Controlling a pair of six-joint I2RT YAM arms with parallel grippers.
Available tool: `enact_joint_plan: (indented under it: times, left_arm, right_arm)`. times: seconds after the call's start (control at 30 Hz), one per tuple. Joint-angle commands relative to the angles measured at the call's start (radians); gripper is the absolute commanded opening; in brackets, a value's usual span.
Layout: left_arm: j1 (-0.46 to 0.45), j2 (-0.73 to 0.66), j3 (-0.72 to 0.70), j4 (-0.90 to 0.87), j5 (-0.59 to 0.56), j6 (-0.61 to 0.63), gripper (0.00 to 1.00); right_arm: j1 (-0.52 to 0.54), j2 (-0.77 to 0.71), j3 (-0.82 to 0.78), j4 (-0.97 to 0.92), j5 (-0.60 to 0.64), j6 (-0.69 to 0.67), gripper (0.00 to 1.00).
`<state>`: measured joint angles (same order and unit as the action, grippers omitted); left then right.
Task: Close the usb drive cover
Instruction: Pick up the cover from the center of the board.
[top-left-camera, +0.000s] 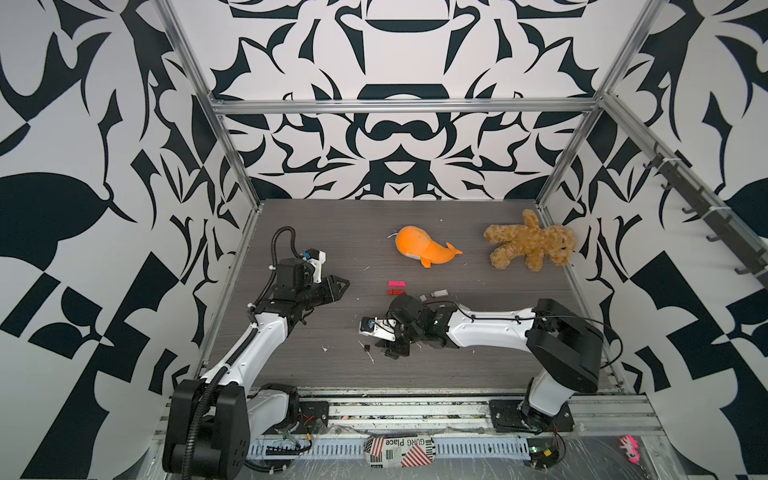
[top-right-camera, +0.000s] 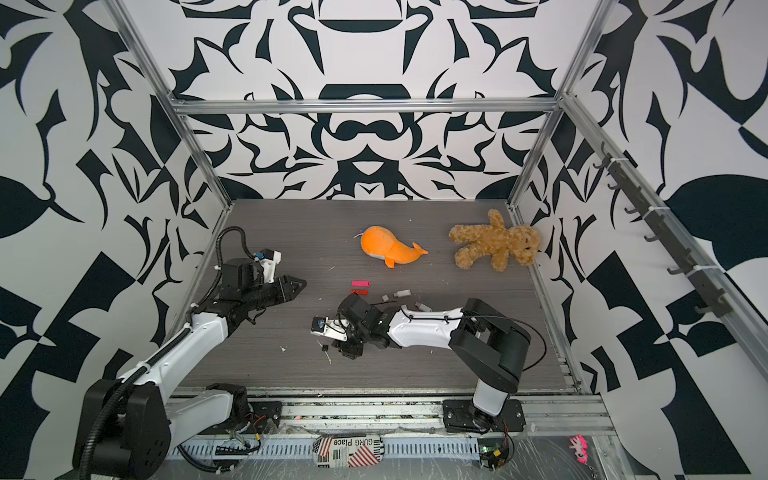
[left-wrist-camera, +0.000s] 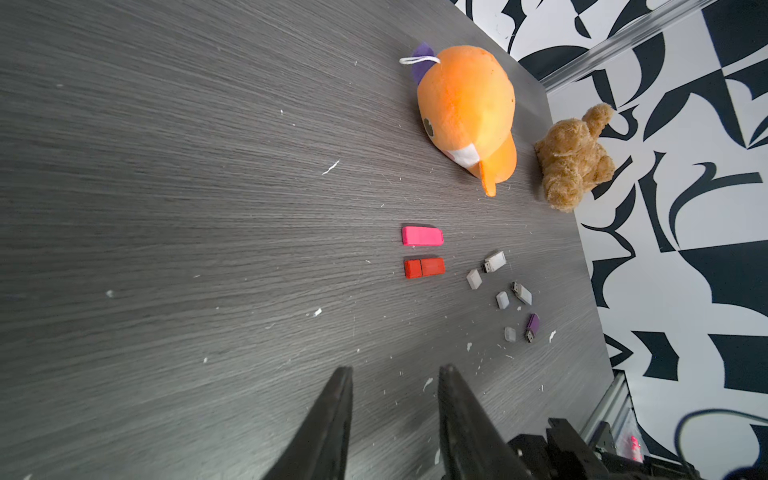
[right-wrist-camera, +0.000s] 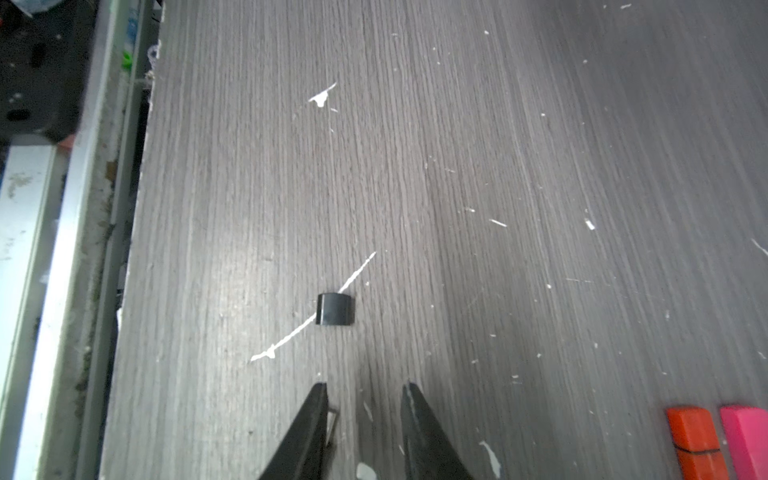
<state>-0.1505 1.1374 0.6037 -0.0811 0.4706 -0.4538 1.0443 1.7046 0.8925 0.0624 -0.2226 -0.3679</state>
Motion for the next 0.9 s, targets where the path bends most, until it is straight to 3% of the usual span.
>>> enact_joint_plan:
  times: [0.0, 0.87]
  left_arm:
    - [0.003, -0.033, 0.018, -0.04, 0.0, -0.013, 0.39]
    - [0.004, -0.022, -0.022, 0.002, 0.013, -0.031, 0.39]
  right_arm:
    - [0.018, -0.03, -0.034, 0.107, 0.043, 0.085, 0.35]
    - [0.056, 0.129, 0.022, 0.108, 0.027, 0.099, 0.39]
